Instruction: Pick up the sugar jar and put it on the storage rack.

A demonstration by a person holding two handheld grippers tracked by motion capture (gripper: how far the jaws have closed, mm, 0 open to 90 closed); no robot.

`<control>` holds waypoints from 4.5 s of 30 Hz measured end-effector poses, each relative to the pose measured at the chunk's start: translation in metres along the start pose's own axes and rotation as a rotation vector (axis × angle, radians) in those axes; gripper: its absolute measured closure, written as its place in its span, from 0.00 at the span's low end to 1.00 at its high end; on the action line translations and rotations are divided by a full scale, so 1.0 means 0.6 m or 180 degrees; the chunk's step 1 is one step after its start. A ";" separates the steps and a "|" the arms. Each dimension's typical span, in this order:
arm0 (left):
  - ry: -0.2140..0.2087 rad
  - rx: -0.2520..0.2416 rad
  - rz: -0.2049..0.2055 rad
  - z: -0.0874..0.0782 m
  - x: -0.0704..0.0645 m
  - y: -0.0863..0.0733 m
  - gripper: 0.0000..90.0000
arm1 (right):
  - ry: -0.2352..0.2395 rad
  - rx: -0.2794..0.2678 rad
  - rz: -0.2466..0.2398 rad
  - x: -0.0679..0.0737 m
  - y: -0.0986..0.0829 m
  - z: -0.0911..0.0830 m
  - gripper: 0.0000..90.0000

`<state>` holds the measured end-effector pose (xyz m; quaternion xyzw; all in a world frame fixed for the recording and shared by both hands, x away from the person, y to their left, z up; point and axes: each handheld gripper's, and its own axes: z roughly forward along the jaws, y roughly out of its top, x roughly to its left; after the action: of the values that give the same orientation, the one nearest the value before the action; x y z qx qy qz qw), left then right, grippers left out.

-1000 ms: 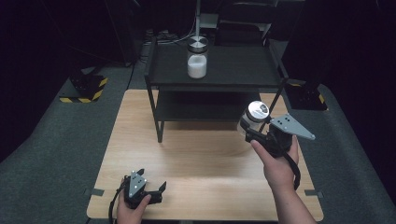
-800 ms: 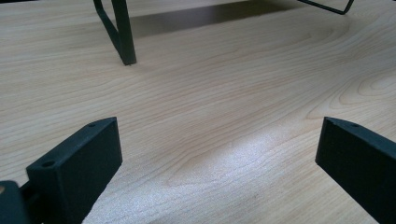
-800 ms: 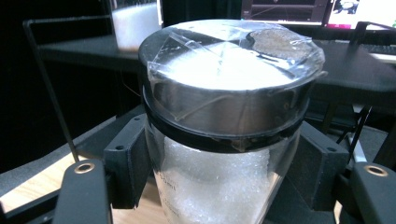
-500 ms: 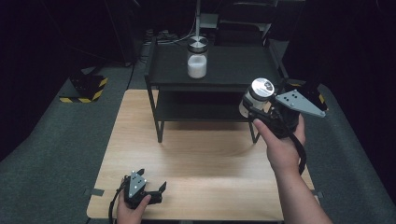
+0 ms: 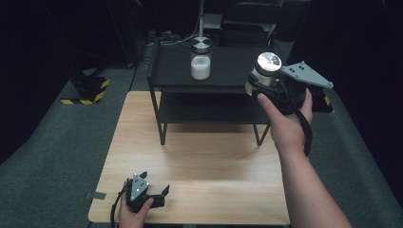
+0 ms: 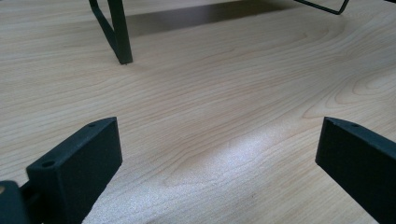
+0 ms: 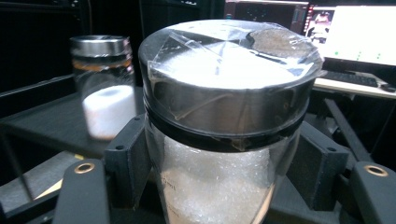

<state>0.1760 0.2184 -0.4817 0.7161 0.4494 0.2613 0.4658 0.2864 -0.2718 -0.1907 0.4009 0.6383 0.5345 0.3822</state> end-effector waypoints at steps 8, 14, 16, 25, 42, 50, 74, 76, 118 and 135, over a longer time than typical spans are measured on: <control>-0.0018 -0.0009 -0.0016 0.000 0.002 -0.001 0.01 | -0.0112 0.0073 -0.0021 0.003 0.017 0.052 0.34; -0.0039 -0.0017 -0.0030 0.000 0.005 -0.002 0.01 | -0.0147 0.0160 -0.0020 -0.002 0.020 0.094 0.34; -0.0038 -0.0021 -0.0035 0.000 0.006 -0.002 0.01 | -0.0167 0.0150 0.0002 -0.003 0.018 0.107 0.34; -0.0045 -0.0021 -0.0050 -0.001 0.009 -0.002 0.01 | -0.0236 0.0150 0.0057 -0.009 0.020 0.140 0.34; -0.0054 -0.0018 -0.0067 -0.001 0.011 -0.002 0.01 | -0.0242 0.0128 0.0090 -0.016 0.005 0.166 0.34; -0.0059 -0.0016 -0.0063 -0.001 0.011 -0.002 0.01 | -0.0227 0.0083 0.0164 -0.021 -0.004 0.171 0.34; -0.0048 -0.0030 -0.0061 -0.001 0.011 -0.003 0.01 | -0.0200 0.0052 0.0162 -0.022 -0.013 0.164 0.16; -0.0050 -0.0026 -0.0061 -0.001 0.011 -0.003 0.01 | -0.0225 -0.0001 0.0158 -0.019 -0.016 0.161 0.06; -0.0031 -0.0018 -0.0010 0.000 0.007 -0.002 0.01 | 0.0033 -0.0360 -0.0028 -0.026 -0.121 0.033 0.00; -0.0025 -0.0018 -0.0013 0.000 0.006 -0.002 0.01 | 0.0228 -0.0385 -0.0055 -0.036 -0.228 -0.044 0.00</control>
<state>0.1770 0.2218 -0.4826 0.7149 0.4483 0.2588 0.4701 0.2566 -0.3165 -0.3211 0.3522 0.6215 0.5829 0.3872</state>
